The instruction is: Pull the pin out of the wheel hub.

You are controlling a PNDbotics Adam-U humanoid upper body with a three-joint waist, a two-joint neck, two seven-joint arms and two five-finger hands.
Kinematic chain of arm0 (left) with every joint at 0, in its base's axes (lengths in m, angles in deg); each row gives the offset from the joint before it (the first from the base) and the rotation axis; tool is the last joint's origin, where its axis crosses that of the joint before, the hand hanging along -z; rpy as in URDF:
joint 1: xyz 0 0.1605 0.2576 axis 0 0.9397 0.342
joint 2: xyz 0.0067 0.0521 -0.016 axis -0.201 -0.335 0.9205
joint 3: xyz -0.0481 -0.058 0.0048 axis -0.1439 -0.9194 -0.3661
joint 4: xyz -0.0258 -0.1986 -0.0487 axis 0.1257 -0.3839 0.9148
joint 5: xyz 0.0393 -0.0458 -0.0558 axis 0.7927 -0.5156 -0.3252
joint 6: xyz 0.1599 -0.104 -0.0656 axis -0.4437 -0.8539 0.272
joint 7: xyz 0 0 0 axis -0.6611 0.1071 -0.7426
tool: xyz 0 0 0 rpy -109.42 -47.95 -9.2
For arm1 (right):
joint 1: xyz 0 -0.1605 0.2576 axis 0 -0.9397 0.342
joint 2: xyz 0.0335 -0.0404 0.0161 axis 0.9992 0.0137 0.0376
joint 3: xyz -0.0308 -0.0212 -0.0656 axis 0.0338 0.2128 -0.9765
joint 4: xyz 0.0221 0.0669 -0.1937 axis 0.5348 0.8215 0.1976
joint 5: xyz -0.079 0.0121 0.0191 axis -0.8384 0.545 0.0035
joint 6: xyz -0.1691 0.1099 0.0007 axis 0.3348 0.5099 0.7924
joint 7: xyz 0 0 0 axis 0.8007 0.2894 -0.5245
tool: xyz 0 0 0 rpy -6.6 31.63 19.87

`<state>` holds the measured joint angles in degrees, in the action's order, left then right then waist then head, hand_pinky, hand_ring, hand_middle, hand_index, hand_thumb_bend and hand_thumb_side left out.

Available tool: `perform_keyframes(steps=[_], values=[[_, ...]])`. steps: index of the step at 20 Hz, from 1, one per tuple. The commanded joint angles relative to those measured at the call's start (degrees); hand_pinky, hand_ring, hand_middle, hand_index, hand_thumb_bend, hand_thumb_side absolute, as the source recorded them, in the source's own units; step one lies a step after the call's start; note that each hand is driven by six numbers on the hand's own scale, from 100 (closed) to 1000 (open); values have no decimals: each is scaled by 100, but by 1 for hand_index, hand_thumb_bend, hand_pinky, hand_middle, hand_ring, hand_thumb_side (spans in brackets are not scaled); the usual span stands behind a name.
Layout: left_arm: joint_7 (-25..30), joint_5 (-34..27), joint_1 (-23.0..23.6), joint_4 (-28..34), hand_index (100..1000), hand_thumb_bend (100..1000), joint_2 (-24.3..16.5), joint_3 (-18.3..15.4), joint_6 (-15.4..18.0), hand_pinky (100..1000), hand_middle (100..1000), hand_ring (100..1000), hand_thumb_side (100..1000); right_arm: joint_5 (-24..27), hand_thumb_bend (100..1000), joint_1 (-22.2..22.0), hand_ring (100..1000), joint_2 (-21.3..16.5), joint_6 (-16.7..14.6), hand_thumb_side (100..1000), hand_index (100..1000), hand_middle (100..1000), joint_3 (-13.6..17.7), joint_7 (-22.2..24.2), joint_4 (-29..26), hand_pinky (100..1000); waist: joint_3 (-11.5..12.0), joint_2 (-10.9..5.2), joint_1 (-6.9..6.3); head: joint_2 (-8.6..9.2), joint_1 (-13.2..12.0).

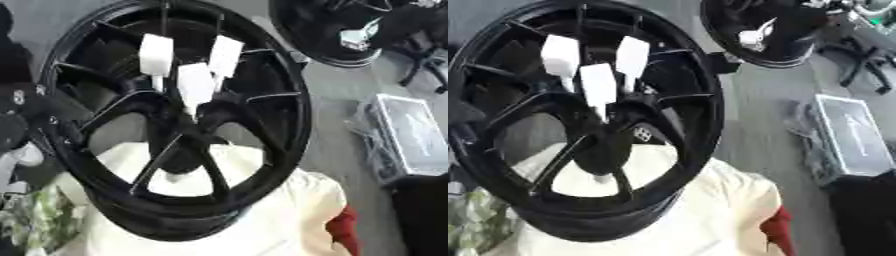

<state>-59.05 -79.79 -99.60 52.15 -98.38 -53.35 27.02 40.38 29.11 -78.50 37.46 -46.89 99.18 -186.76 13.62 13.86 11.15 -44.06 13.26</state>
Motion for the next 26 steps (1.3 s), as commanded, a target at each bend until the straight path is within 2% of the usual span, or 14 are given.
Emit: perform_keyframes(steps=[1, 9, 12, 17, 26], values=[[-4, 33, -39, 106, 723, 100, -159, -71, 19, 612, 660, 758, 758, 44, 202, 9, 835, -296, 2, 398, 945, 837, 162, -96, -101, 877, 4, -63, -42, -6, -7], [-12, 22, -38, 106, 723, 100, -146, -68, -3, 612, 660, 759, 758, 27, 208, 36, 837, -283, -3, 377, 951, 842, 181, -138, -133, 879, 15, -82, -34, -6, 8], [-6, 17, -42, 106, 723, 100, -153, -63, -3, 612, 660, 759, 758, -2, 228, 162, 843, -262, -37, 388, 956, 846, 97, -72, -179, 882, 22, -90, -33, -6, 29], [21, 11, -61, 106, 723, 100, -153, -36, -24, 612, 660, 760, 760, -79, 253, 601, 851, -132, -12, 393, 964, 849, -274, 342, -169, 886, 39, -108, -22, -6, 87], [67, 1, -51, 106, 723, 100, -167, 3, -71, 612, 660, 760, 760, -208, 272, 1622, 860, 439, 377, 375, 966, 848, -1138, 1057, 256, 893, 36, -170, 8, -6, 126]])
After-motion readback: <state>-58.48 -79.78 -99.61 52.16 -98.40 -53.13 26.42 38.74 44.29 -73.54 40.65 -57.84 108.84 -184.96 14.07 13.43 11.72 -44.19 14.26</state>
